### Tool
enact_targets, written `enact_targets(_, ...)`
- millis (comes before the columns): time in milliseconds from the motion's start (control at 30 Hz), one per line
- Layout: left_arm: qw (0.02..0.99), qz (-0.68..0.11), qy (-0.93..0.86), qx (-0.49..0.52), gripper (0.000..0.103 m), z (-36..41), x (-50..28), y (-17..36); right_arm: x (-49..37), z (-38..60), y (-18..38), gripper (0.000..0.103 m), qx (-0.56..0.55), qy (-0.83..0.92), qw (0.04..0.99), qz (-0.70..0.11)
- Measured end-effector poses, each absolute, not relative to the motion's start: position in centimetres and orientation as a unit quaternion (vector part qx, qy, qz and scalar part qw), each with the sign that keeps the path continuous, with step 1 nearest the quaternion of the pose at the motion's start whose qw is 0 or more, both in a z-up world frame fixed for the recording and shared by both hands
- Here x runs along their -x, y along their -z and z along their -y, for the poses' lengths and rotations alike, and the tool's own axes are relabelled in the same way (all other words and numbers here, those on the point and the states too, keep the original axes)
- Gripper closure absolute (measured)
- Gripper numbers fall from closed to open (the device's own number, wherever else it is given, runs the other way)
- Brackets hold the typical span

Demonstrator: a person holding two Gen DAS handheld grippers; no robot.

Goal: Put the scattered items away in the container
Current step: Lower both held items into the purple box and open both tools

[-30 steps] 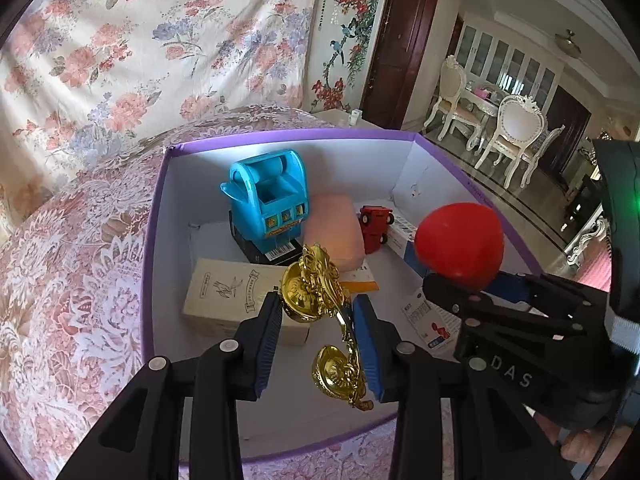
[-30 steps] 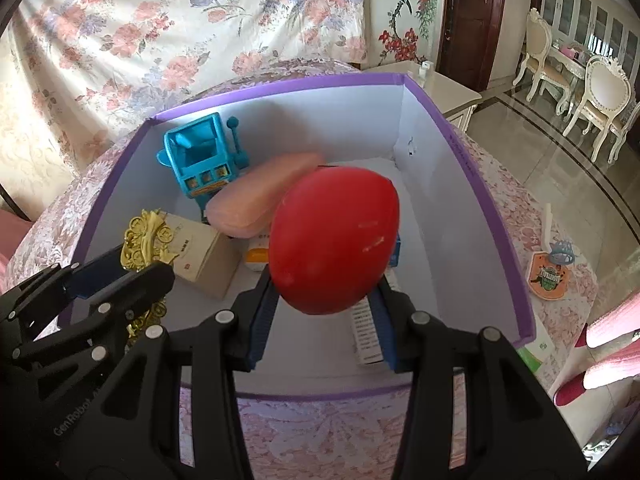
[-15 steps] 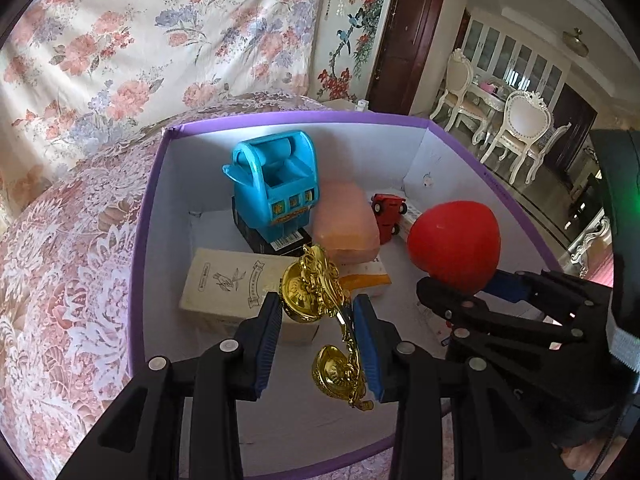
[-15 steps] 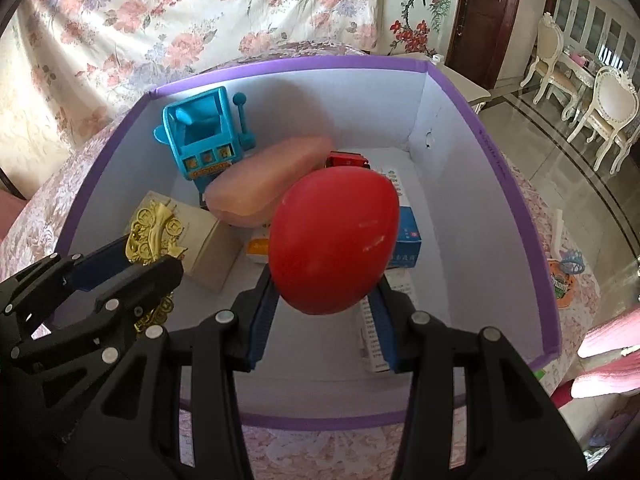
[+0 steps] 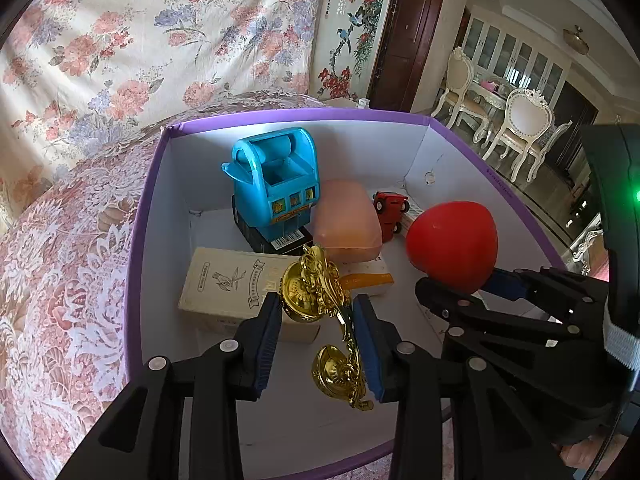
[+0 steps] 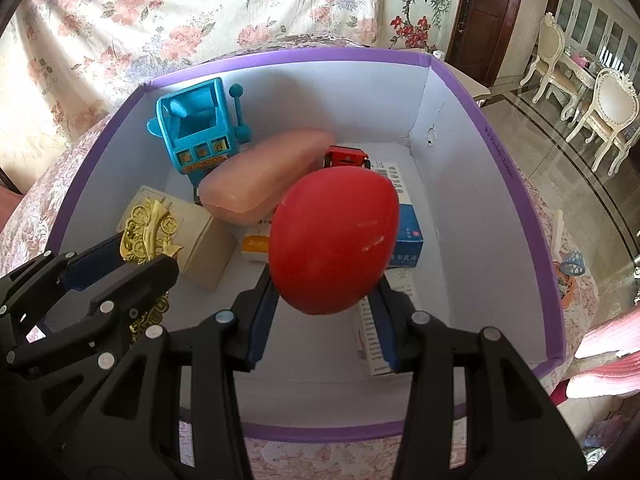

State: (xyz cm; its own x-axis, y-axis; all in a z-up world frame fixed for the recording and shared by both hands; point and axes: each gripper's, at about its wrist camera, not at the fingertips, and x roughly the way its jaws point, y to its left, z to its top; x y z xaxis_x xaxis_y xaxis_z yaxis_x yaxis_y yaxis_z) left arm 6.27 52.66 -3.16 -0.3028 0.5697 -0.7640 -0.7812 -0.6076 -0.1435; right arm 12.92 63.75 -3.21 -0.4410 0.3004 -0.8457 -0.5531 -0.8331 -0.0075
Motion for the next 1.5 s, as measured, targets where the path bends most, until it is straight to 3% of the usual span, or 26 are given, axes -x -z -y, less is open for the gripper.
enact_targets(1500,0.424,-0.140,-0.794,0.413,0.064,-53.08,-6.06,3.61,-12.99,-63.81,2.99,0.055,0.469,-0.833,0.268,-0.121)
